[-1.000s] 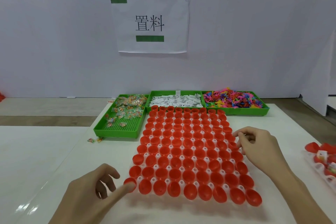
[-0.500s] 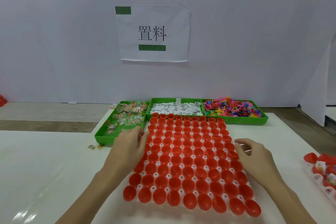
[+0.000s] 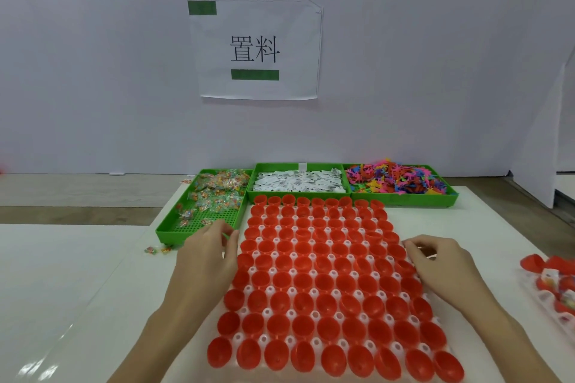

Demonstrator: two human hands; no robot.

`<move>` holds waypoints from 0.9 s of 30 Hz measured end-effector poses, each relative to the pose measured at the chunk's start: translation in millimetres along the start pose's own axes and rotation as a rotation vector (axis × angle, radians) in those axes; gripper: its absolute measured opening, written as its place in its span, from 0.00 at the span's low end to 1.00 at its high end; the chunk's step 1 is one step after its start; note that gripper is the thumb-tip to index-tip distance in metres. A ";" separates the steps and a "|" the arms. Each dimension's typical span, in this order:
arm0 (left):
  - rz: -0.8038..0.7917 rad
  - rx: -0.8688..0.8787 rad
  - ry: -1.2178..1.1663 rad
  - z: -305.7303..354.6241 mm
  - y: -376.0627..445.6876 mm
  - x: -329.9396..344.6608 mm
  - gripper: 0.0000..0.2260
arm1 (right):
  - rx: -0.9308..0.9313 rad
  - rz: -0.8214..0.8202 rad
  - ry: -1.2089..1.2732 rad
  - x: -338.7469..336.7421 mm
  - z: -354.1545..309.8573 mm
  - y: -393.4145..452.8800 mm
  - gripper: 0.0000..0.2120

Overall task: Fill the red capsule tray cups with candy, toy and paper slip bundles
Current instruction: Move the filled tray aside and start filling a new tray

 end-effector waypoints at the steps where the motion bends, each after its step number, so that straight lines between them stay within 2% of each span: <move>1: 0.015 0.010 0.042 -2.8 8.1 -2.1 0.04 | 0.003 -0.008 -0.009 -0.4 0.1 0.4 0.08; 4: -0.012 -0.024 0.167 -24.7 43.7 1.0 0.08 | 0.010 -0.015 -0.031 -1.3 0.5 0.9 0.07; 7: -0.254 -0.096 0.301 -52.4 68.6 29.7 0.12 | 0.015 -0.002 -0.028 -3.0 -0.2 0.0 0.07; 10: -0.326 -0.096 0.292 -63.4 77.7 43.0 0.09 | 0.018 0.020 0.014 -6.3 -1.6 -1.2 0.07; 20: -0.097 -0.105 0.155 -69.6 75.2 29.1 0.10 | 0.048 0.021 0.029 -8.3 -1.4 -3.8 0.07; 27: 0.126 -0.139 -0.031 -75.2 54.5 15.0 0.03 | 0.050 0.044 0.044 -12.3 -0.6 -4.0 0.07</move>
Point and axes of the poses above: each hand's wrist, its own y-axis towards the middle knuckle, its own x-axis out of the palm, z = x × y, the point moved 10 cm from there along y, towards the middle knuckle, and after that the axes turned 3 degrees about y, right-handed, at the moved point
